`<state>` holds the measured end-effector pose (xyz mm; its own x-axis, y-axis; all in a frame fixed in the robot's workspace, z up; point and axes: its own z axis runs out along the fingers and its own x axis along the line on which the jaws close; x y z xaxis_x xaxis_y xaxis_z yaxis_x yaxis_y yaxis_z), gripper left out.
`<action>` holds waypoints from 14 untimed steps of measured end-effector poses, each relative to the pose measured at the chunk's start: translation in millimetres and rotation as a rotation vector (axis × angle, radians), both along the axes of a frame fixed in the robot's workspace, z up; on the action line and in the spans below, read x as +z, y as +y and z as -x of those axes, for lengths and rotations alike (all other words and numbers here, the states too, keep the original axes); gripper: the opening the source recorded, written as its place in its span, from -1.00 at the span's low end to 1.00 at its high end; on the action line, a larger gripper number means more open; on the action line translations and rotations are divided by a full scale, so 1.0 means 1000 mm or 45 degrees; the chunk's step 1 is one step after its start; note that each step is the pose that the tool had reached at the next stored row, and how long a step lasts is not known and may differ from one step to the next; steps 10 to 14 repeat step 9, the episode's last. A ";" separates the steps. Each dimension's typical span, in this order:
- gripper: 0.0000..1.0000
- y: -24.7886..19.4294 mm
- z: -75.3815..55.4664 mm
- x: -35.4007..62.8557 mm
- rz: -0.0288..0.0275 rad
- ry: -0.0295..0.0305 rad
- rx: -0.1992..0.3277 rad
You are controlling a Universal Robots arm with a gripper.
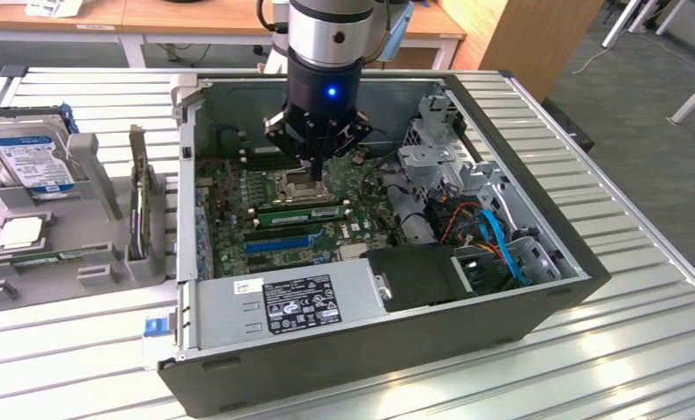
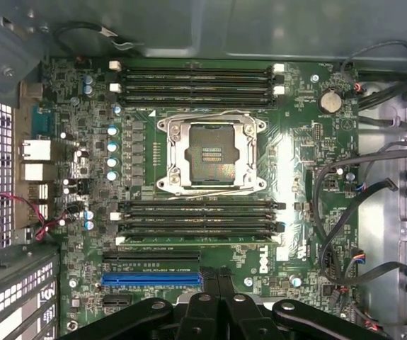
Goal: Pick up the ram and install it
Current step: 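Press down the ram until it locks into place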
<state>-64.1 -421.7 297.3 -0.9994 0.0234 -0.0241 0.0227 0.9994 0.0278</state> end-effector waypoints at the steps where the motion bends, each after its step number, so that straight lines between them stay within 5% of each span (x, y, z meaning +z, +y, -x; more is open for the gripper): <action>1: -0.80 0.0000 0.000 0.0001 0.0000 0.0001 -0.002; 14: -0.80 0.0000 0.000 0.0004 0.0000 0.0005 -0.006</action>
